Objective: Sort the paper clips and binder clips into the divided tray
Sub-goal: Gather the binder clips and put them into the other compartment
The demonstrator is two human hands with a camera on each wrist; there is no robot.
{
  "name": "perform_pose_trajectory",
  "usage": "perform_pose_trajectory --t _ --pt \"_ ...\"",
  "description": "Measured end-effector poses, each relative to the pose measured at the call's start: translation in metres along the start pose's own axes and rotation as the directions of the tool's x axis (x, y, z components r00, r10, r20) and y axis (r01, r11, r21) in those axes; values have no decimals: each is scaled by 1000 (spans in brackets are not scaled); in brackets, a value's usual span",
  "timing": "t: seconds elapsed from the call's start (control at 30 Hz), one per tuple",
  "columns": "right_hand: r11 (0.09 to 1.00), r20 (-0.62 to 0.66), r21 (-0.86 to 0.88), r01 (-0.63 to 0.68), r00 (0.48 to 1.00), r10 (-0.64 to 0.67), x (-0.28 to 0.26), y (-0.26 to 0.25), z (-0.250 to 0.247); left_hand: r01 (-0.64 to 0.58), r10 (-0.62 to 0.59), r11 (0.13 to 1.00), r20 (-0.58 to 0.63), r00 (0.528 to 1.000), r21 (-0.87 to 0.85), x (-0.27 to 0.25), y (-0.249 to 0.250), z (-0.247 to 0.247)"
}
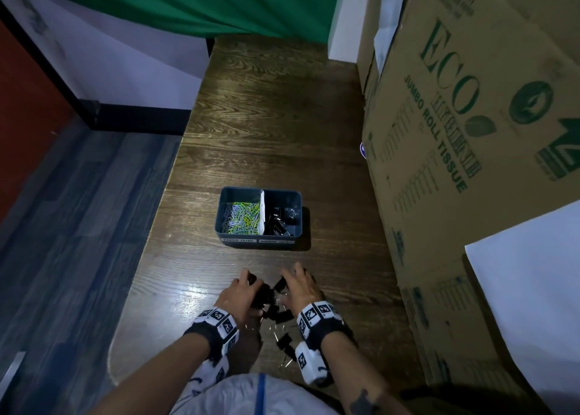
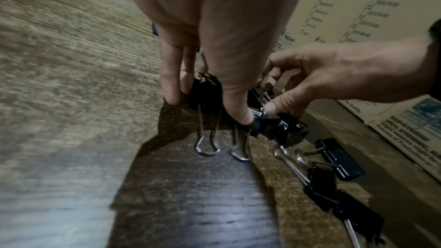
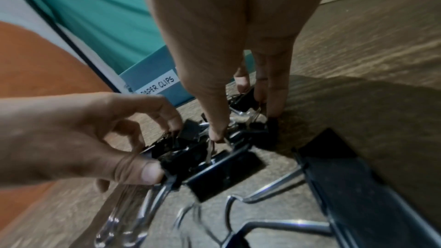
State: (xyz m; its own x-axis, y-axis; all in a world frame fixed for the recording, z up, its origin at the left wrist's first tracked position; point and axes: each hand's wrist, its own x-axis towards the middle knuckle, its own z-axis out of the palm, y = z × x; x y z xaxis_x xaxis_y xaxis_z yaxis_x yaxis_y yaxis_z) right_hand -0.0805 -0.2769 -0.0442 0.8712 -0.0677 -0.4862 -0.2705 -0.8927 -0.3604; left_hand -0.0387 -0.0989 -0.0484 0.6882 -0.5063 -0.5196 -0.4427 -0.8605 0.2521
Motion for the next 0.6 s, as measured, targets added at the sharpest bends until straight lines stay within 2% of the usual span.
perform_pose_trajectory --t 0.13,0.27,0.4,0.47,0.6 --pt "988 -43 137 -69 996 75 -5 3 -2 -31 28 998 -73 997 -48 -1 -4 -1" --pt "973 -122 180 -141 979 165 -8 7 -5 -55 45 996 -141 989 -66 -8 -6 -4" --pt "938 -150 276 -211 954 259 -10 10 -8 -111 75 981 -221 972 -157 -10 -9 -13" --pt "922 -144 306 -238 946 292 -11 10 -13 -187 125 962 -292 948 -196 -8 -5 -29" --pt "910 -118 340 -239 949 293 -12 9 -21 -283 153 936 -485 861 -208 9 13 -79"
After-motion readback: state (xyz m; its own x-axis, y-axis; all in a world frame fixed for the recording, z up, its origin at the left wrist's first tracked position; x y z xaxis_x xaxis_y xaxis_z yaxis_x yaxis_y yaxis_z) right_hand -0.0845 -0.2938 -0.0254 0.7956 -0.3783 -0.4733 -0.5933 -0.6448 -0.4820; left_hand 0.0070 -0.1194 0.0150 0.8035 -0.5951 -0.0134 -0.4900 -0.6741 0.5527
